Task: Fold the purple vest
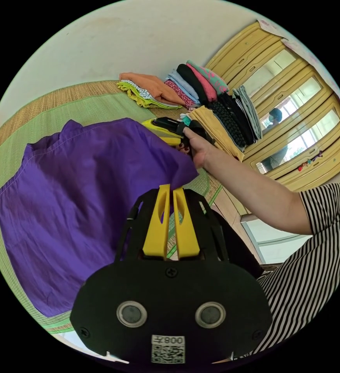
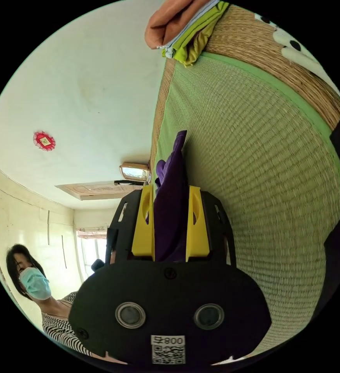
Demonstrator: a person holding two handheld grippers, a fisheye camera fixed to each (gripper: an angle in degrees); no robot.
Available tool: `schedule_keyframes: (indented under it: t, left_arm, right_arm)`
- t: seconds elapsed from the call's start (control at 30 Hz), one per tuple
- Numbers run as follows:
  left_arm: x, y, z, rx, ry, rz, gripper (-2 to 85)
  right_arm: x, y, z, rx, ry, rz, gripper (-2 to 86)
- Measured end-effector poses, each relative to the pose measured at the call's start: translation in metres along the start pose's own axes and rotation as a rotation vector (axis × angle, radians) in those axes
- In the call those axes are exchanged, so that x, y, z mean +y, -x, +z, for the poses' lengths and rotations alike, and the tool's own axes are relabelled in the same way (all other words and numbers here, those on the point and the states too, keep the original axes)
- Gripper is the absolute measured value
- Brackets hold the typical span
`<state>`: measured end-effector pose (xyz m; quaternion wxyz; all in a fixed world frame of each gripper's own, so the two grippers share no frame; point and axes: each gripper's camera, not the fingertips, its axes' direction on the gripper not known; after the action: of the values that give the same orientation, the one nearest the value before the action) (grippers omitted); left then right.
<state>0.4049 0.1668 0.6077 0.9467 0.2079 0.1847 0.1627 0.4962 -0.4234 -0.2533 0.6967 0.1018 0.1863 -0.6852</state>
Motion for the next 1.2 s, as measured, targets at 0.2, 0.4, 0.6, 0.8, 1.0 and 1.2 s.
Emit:
schedule_keyframes:
  t: [0.2, 0.4, 0.6, 0.8, 1.0, 1.2]
  left_arm:
    - [0.012, 0.013, -0.012, -0.001, 0.003, 0.014, 0.8]
    - [0.027, 0.034, -0.026, 0.012, 0.005, 0.02, 0.9]
    - [0.047, 0.061, -0.052, 0.027, -0.017, 0.013, 0.9]
    - [0.076, 0.099, -0.097, 0.066, -0.09, -0.021, 1.0]
    - [0.126, 0.159, -0.167, 0.146, -0.25, -0.134, 0.9]
    - [0.211, 0.238, -0.241, 0.199, -0.451, -0.352, 0.8]
  right_arm:
    - [-0.02, -0.005, 0.041, 0.031, 0.088, 0.013, 12.0]
    - [-0.039, -0.002, 0.086, 0.076, 0.173, 0.005, 7.4]
    - [-0.039, 0.009, 0.112, 0.075, 0.185, -0.011, 2.8]
    - [-0.023, 0.049, 0.137, 0.087, 0.127, -0.07, 1.4]
    - [-0.001, 0.128, 0.195, 0.107, 0.119, -0.195, 1.1]
    - [0.03, 0.222, 0.312, 0.202, 0.205, -0.388, 1.5]
